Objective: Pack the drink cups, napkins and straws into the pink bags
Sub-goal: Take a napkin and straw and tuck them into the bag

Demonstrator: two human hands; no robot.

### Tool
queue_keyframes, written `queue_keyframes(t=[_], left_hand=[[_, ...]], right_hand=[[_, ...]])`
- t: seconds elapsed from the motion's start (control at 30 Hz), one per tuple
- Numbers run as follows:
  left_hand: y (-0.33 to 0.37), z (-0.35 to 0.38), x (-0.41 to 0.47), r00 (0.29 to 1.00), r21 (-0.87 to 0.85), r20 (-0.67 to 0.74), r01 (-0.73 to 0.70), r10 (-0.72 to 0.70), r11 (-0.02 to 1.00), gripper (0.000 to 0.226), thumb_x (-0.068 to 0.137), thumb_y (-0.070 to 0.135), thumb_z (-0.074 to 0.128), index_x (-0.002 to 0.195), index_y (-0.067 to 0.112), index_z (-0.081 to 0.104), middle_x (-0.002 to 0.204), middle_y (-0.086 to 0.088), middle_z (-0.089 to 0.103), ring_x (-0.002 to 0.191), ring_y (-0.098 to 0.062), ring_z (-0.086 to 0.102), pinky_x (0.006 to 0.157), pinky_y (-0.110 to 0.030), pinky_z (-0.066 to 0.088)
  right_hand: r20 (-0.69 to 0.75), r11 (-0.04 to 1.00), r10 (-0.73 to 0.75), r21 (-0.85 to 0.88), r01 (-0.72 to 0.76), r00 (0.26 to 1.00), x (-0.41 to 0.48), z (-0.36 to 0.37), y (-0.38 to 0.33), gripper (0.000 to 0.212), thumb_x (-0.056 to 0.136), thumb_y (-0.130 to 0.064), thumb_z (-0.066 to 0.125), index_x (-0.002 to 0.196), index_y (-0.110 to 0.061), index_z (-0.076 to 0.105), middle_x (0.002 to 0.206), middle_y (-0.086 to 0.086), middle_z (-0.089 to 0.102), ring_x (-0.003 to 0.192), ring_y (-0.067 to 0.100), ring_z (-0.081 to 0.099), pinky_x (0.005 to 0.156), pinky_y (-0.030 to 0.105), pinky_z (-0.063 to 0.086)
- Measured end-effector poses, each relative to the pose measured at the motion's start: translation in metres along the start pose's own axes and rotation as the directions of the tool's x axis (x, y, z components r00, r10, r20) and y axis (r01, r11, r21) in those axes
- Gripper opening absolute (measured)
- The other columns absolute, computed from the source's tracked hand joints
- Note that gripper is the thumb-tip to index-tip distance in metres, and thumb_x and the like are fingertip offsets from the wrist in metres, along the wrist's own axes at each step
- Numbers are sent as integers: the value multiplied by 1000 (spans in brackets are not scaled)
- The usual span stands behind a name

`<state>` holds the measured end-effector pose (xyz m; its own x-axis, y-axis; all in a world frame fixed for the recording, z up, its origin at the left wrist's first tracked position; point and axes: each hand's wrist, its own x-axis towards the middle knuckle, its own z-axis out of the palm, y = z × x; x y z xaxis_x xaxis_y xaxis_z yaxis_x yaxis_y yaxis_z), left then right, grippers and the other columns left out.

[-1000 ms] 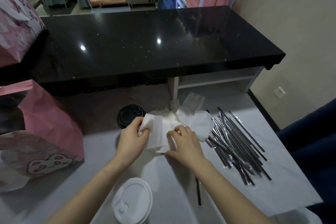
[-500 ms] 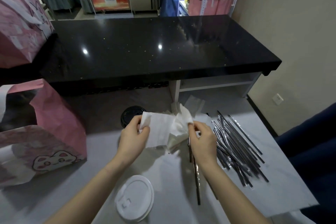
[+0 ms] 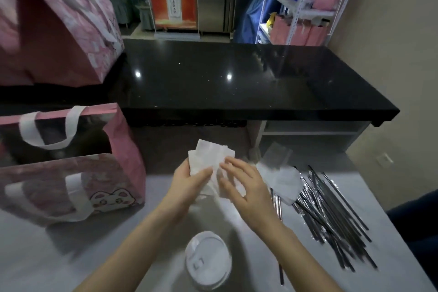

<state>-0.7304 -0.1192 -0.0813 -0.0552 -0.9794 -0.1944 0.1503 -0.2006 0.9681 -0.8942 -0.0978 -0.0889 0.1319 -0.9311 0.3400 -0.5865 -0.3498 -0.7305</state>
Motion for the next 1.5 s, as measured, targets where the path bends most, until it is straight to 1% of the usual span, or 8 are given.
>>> queue_keyframes(t=[0.2,0.4,0.53,0.77,0.9,1.0,1.17,1.5], left_hand=[[50,-66,-25,999,-9,8,-54,54,999,36,83,23,71,117,17,62,106,-9,72,98,-28,70,85,-49,57],[100,-142,-51,958,150,-69,-265,278,952,27,78,32,78,102,37,68,100,3,74,90,-15,72,67,-23,57],[128,-198,-62,917,197,-134,-346,375,917,24,80,20,77,101,30,71,96,-1,75,88,-18,73,66,-25,57],[151,-289,-57,869,335,-221,-358,442,872,25,83,17,74,105,27,67,93,8,75,87,-11,72,72,-23,58],[146,-342,-46,758,860,-89,-269,646,434,35,80,21,75,110,32,63,107,20,66,107,0,58,91,-23,48],[139,-363,-36,863,901,175,-335,475,276,71,72,30,81,135,34,49,136,16,51,137,-5,30,113,-26,26],[131,-372,-25,939,925,276,-317,203,208,123,54,67,74,151,39,4,159,18,9,141,3,-16,118,-35,-5],[136,-361,-35,934,929,224,-291,278,230,111,63,62,75,151,37,13,156,16,19,147,-8,-8,121,-41,-4]], right_hand=[[196,762,203,584,-280,960,42,22,-65,48,79,-32,77,120,-41,53,110,-20,66,103,2,64,77,21,55],[276,669,135,683,-293,952,79,57,-140,23,77,-24,79,97,-32,71,99,2,74,92,22,72,75,46,60],[373,652,44,692,-310,927,101,93,-193,26,72,-22,81,96,-17,72,94,9,75,88,25,73,69,34,59],[232,793,110,565,-226,967,140,159,-250,9,80,-14,77,85,-19,72,84,4,74,82,19,72,70,35,60],[-9,986,-131,99,132,991,156,176,-246,19,86,-17,67,68,-21,60,64,-6,61,59,8,55,55,26,44],[213,938,-263,-172,301,941,162,181,-238,9,86,-19,67,78,-18,64,71,-2,64,68,19,60,62,35,47],[717,927,100,-318,196,689,165,195,-240,14,78,-27,76,77,-35,64,80,-12,67,77,5,63,62,21,49],[653,929,65,-316,194,755,152,191,-227,59,78,-50,71,131,-35,53,123,-16,58,103,-1,55,88,25,49]])
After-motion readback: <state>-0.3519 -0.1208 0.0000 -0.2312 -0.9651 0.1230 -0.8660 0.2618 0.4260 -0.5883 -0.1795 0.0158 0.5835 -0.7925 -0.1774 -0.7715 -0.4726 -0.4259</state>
